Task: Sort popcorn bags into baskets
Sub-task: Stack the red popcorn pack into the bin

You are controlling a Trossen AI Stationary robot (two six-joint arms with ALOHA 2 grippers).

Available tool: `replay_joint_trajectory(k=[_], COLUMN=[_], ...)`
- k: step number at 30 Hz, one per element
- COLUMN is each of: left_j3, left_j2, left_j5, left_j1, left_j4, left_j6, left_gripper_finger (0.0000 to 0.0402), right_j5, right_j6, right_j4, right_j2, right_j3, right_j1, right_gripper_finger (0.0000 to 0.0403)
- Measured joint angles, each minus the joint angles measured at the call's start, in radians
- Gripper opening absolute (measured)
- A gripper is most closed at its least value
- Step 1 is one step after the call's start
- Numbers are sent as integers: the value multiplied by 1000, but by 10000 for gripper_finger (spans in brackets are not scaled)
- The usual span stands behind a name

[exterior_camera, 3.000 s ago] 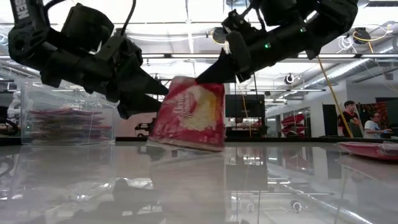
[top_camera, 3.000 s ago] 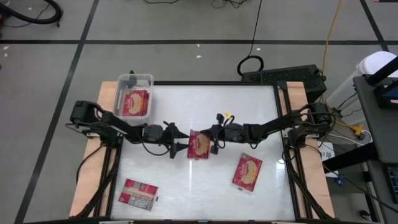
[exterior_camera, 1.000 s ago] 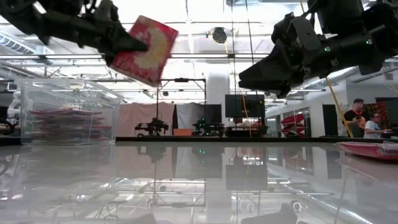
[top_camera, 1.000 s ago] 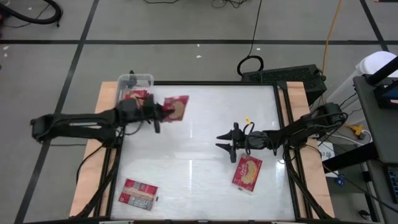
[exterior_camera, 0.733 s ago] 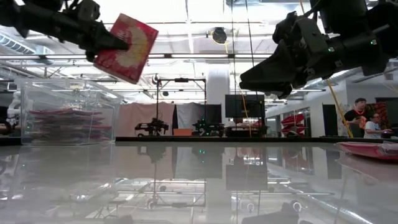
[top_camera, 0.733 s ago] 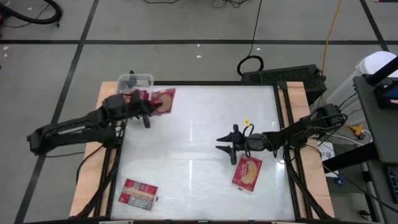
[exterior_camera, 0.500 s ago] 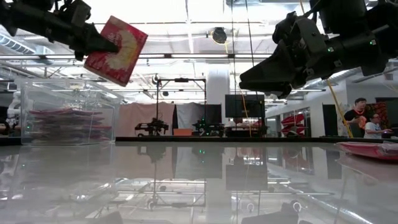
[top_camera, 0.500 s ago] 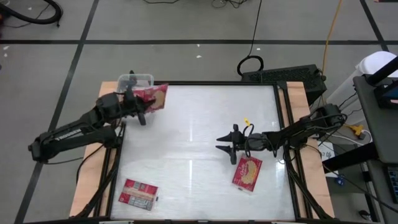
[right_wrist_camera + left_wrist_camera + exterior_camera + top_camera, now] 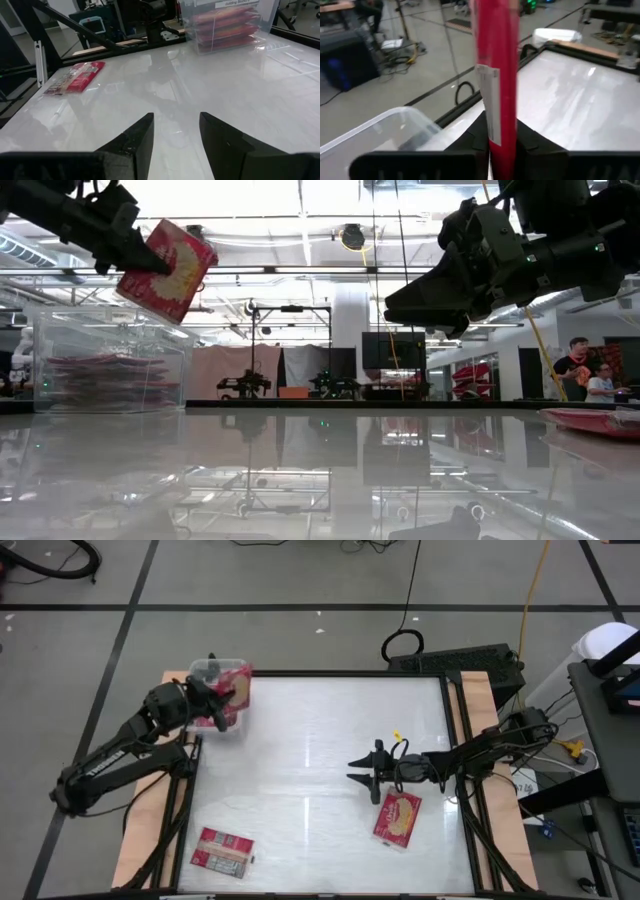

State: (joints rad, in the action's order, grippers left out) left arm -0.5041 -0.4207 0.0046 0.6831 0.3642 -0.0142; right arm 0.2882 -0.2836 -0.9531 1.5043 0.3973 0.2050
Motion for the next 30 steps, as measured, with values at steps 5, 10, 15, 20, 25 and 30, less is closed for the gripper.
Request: replay_joint_trajectory(k=[5, 10, 15, 20, 25, 30], left_j3=[-24, -89, -94, -91, -92, -144], left_j2=[28, 32, 32, 30, 30, 28], left_j5=[-20, -89, -113, -166, -168, -140], left_j1=[30, 70, 102, 125, 135, 135], left_j4=[49, 199, 273, 322, 322, 352], left_j6=[-4, 2, 24, 41, 33, 9], left_gripper_finger=[43, 20, 24, 47, 30, 18], right_j5=[1, 19, 56, 56, 52, 52], right_j6=[0, -4, -4, -4, -19, -21], right_j4=[0, 0, -3, -7, -7, -7], right_j2=[0, 0, 0, 0, 0, 0], right_j3=[0, 0, 0, 0, 0, 0], right_j1=[0, 0, 0, 0, 0, 0], right_gripper_finger=[153, 153, 153, 153, 153, 153])
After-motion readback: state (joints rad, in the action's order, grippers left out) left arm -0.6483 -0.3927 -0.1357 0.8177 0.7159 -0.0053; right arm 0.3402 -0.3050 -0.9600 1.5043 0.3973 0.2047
